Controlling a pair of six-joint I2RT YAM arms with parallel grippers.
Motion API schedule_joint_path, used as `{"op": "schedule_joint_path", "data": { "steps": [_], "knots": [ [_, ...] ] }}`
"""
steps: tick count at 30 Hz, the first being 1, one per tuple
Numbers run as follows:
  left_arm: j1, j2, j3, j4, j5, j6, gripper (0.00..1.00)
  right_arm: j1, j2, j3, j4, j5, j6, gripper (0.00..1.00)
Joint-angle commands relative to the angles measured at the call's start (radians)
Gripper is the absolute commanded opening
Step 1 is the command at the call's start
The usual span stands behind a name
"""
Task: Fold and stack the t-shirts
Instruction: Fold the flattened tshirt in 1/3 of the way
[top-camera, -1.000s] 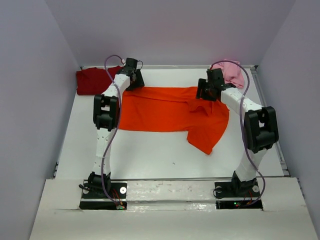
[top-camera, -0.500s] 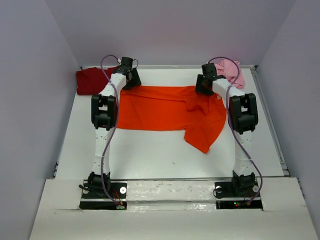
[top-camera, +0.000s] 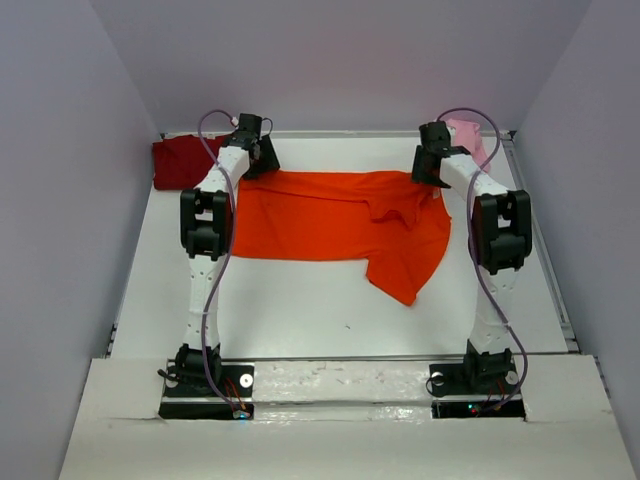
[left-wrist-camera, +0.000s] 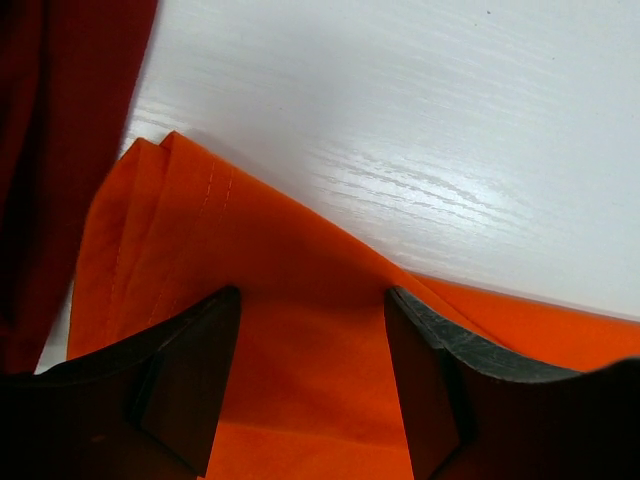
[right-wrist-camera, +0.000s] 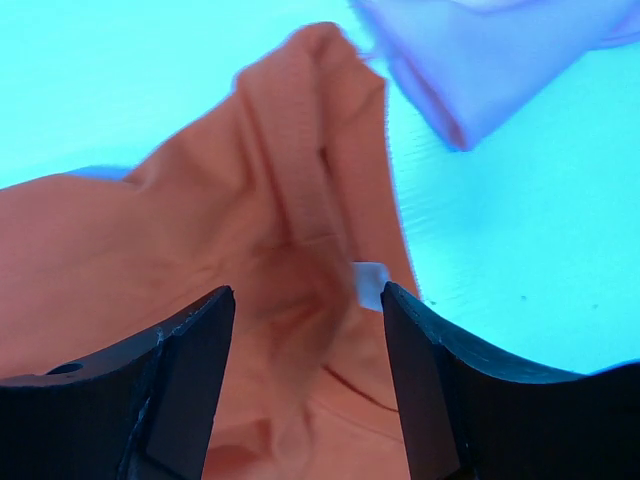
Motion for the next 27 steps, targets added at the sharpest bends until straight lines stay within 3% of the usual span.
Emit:
{"op": "schedule_joint_path", "data": {
  "steps": [1, 13, 27],
  "knots": [
    [0.029, -0.015, -0.014, -0.049, -0.005, 0.011, 0.73, -0.025, -0.037, -0.039, -0.017, 0.025, -0.023, 0.67],
    [0.034, -0.018, -0.002, -0.048, 0.038, 0.007, 0.73, -0.025, 0.093, 0.104, -0.086, -0.042, -0.032, 0.66],
    [0.029, 0.028, 0.129, -0.068, 0.044, 0.010, 0.73, -0.044, 0.268, 0.359, -0.175, -0.095, -0.021, 0.67]
  ]
}}
